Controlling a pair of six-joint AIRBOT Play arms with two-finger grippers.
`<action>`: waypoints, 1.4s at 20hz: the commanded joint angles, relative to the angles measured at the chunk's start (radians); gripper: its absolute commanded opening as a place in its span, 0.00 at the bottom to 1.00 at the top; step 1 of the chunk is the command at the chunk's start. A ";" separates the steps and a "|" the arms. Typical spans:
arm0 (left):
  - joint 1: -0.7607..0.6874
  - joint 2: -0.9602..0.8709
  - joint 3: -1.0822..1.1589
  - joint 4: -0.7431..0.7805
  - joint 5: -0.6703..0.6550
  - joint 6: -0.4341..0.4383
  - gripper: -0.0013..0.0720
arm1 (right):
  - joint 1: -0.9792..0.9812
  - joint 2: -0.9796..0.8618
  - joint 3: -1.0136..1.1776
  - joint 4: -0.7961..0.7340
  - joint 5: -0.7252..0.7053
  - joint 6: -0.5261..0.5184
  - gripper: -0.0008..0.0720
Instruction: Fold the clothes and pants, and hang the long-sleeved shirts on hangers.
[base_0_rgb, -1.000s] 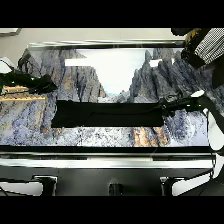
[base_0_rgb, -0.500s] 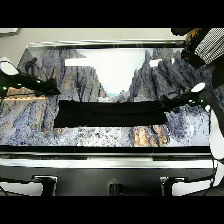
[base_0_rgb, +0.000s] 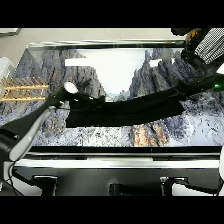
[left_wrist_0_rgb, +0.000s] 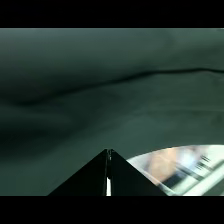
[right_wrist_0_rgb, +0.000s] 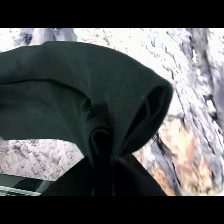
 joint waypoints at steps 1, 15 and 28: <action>-0.165 -0.085 0.008 -0.185 0.163 -0.003 0.04 | 0.001 0.074 0.033 -0.029 0.049 0.058 0.05; -0.311 -0.272 0.218 -0.346 0.166 -0.058 0.03 | 0.001 0.162 0.033 -0.014 0.017 0.095 0.05; 0.118 0.373 0.218 0.522 -0.498 -0.079 0.04 | 0.388 0.111 0.032 0.014 -0.225 0.305 0.05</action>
